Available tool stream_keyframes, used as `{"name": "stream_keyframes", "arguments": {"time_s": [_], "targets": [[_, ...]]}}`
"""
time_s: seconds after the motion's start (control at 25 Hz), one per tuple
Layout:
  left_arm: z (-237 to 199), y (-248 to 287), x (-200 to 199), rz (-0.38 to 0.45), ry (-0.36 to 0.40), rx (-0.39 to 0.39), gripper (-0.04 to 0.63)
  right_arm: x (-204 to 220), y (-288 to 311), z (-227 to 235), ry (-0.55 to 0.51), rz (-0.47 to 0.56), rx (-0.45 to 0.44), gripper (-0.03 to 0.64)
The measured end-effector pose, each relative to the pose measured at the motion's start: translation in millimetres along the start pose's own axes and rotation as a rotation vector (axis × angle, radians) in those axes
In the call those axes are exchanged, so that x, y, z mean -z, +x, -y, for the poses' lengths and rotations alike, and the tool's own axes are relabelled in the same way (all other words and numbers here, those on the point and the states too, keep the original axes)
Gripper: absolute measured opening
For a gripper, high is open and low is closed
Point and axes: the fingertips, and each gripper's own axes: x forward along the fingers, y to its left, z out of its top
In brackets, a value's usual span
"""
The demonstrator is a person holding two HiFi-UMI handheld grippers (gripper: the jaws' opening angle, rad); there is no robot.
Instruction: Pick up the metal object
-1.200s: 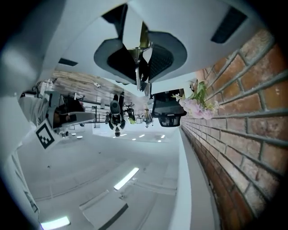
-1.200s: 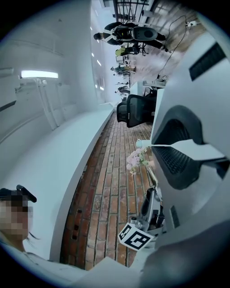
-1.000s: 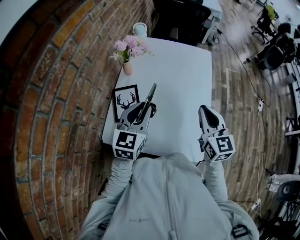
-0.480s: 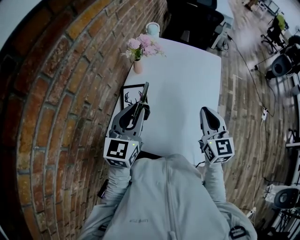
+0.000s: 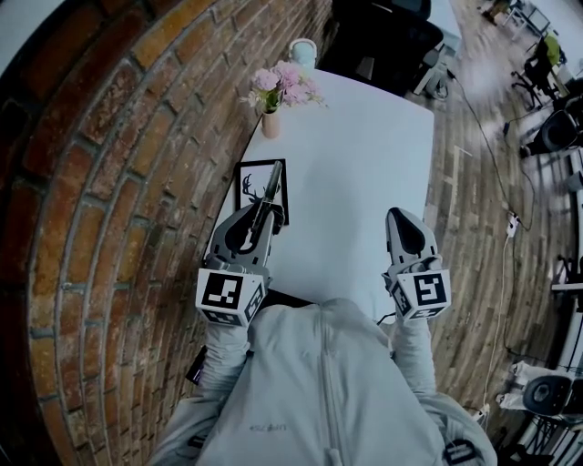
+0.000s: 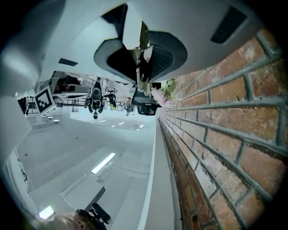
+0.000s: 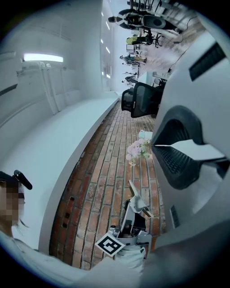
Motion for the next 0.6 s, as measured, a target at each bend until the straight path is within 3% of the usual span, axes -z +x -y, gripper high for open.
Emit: {"name": "stream_keyframes", "arguments": {"time_s": [0.6], "targets": [[7.3,15.1,2.5,-0.019,0.012,0.020,0.101,-0.4,3.1,1.4,-0.014,-0.003,-0.009,0.025]]}}
